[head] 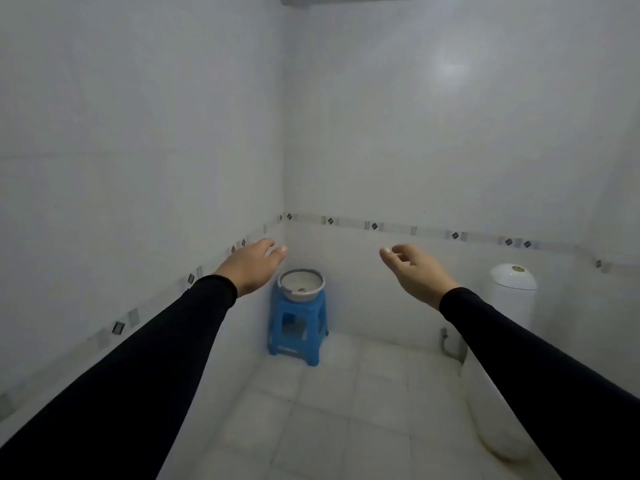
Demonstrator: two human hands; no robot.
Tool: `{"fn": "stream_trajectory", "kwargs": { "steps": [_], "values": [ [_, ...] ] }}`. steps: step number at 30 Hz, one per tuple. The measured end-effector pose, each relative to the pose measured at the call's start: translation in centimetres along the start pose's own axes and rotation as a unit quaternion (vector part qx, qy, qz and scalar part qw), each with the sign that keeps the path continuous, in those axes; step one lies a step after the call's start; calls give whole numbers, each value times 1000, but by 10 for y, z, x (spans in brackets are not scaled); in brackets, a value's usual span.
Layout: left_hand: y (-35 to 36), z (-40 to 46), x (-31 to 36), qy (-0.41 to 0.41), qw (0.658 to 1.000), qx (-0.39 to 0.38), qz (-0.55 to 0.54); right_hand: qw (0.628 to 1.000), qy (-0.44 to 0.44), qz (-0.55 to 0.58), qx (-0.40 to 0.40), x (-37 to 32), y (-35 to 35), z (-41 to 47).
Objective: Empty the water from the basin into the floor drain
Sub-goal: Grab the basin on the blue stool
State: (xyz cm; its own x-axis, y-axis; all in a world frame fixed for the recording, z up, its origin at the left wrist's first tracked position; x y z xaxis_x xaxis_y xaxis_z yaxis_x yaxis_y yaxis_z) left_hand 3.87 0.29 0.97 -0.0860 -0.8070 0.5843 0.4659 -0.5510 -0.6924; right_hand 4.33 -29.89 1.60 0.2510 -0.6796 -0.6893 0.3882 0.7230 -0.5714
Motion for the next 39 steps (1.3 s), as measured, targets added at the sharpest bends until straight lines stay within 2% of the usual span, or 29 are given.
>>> {"fn": "stream_trajectory", "kwargs": {
  "steps": [9, 18, 25, 35, 39],
  "values": [
    [42, 60, -66, -31, 998, -26, 40, 998, 48, -7, -42, 32, 85, 51],
    [81, 183, -145, -71, 995, -51, -48, 993, 116, 22, -13, 31, 190, 136],
    [119, 265, -197, -122, 989, -57, -67, 983, 177, 51, -8, 44, 260, 193],
    [222, 367, -266, -130, 986, -102, -19, 980, 198, 8, -36, 127, 359, 301],
    [272, 407, -278, -143, 982, -119, 6, 976, 201, -28, -81, 172, 403, 361]
  ]
}}
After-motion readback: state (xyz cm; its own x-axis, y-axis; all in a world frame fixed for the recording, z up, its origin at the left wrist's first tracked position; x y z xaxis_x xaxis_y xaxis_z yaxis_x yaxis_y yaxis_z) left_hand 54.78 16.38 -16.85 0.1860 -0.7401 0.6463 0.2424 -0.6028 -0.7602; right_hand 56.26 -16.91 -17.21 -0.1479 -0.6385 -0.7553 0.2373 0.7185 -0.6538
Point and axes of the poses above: each hand's wrist, its own z-axis towards the middle knuckle, its own y-axis out of the palm, x = y × z, the point moved 4 cm from there along z, towards the middle knuckle, and after that the axes turned 14 degrees about x, right-handed, at the moved point
